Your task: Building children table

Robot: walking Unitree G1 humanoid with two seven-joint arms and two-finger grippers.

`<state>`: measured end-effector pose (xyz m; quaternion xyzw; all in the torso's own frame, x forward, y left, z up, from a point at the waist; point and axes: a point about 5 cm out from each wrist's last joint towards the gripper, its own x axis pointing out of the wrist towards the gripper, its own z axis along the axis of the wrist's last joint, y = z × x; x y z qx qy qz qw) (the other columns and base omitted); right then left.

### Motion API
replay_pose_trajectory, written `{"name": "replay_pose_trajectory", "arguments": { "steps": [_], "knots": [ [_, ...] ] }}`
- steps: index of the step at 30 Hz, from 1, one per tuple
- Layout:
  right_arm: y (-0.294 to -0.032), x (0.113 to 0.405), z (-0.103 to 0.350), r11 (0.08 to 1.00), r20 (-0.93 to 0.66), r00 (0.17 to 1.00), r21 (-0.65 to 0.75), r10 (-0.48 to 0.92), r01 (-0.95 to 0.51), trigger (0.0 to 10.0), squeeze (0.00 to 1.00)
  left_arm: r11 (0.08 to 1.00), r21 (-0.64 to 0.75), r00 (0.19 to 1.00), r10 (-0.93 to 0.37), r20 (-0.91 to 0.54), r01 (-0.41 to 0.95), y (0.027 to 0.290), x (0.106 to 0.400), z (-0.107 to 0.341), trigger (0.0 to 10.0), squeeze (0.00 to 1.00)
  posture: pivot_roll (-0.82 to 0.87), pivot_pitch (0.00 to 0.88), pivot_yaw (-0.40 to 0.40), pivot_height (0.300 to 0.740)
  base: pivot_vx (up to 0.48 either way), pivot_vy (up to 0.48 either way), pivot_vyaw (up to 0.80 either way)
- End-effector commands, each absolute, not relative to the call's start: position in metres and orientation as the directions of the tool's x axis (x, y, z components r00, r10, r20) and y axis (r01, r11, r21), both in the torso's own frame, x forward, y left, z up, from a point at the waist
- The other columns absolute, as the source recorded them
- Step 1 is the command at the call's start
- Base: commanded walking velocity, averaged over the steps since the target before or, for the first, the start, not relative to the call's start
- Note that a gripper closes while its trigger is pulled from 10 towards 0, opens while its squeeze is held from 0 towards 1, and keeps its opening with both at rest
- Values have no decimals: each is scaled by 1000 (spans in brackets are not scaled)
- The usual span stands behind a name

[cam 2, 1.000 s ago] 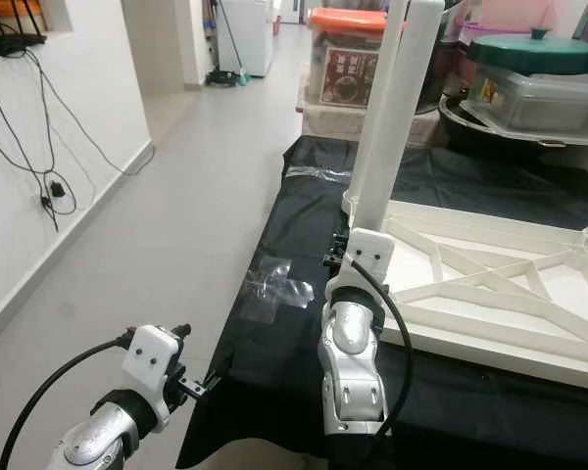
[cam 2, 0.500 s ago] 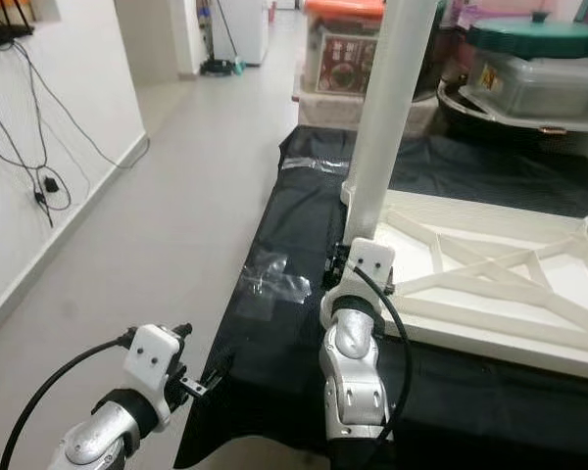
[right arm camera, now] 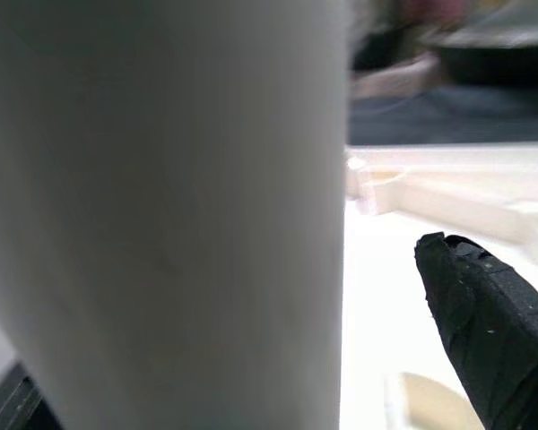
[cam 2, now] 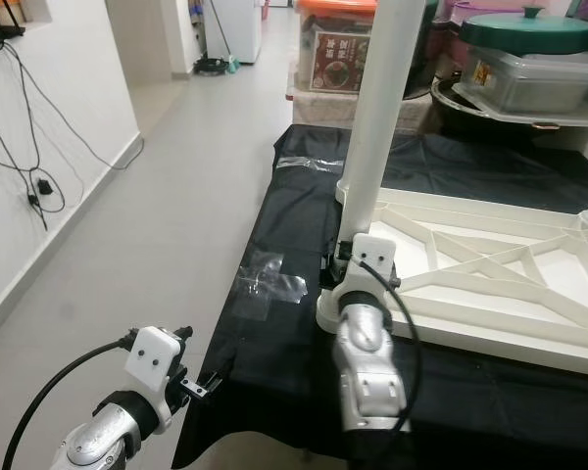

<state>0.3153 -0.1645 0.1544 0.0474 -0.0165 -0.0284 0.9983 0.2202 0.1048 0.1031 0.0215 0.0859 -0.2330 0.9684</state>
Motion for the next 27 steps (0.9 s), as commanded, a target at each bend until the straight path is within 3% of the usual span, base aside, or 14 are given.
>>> {"name": "replay_pose_trajectory", "arguments": {
  "steps": [1, 6, 9, 12, 15, 19, 21, 23, 25, 27],
  "knots": [
    [-166, 318, 151, 990, 28, 1000, 139, 14, -18, 10000, 0, 890, -3, 873, -447, -194, 456, 105, 220, 99, 10000, 0, 76, 20, -29, 740, 0, 0, 0],
    [-172, 329, 159, 981, 62, 990, 142, 125, -132, 10000, 0, 890, -1, 873, -447, -194, 455, 105, 220, 99, 10000, 0, 82, 15, -32, 740, 0, 0, 0],
    [-186, 346, 176, 950, 93, 951, 79, 295, -302, 10000, 0, 890, 1, 874, -446, -194, 455, 104, 220, 99, 10000, 0, 84, 7, -35, 740, 0, 0, 0],
    [-189, 349, 180, 939, 98, 938, 58, 333, -340, 10000, 0, 890, 1, 874, -447, -194, 455, 104, 220, 99, 10000, 0, 86, 6, -36, 740, 0, 0, 0],
    [-194, 356, 191, 867, 87, 866, 42, 492, -497, 10000, 0, 890, 2, 874, -447, -194, 456, 104, 221, 99, 10000, 0, 91, 2, -40, 740, 0, 0, 0],
    [-194, 357, 195, 802, 62, 802, 33, 593, -596, 10000, 0, 891, 4, 874, -445, -193, 455, 104, 220, 99, 10000, 0, 94, 0, -40, 740, 0, 0, 0],
    [-193, 357, 197, 714, 17, 714, 33, 700, -700, 10000, 0, 891, 5, 874, -445, -194, 454, 104, 220, 99, 10000, 0, 97, 0, -40, 740, 0, 0, 0],
    [-193, 357, 197, 714, 17, 714, 33, 700, -700, 10000, 0, 891, 5, 874, -445, -194, 454, 104, 220, 99, 10000, 0, 97, 0, -40, 740, 0, 0, 0],
    [-193, 358, 200, 635, -17, 635, 38, 772, -771, 10000, 0, 890, 5, 873, -447, -194, 456, 104, 219, 99, 10000, 0, 99, 0, -42, 740, 0, 0, 0],
    [-194, 360, 201, 612, -26, 612, 47, 791, -789, 10000, 0, 889, 5, 873, -448, -194, 457, 104, 219, 99, 10000, 0, 102, 1, -45, 740, 0, 0, 0]
  ]
}}
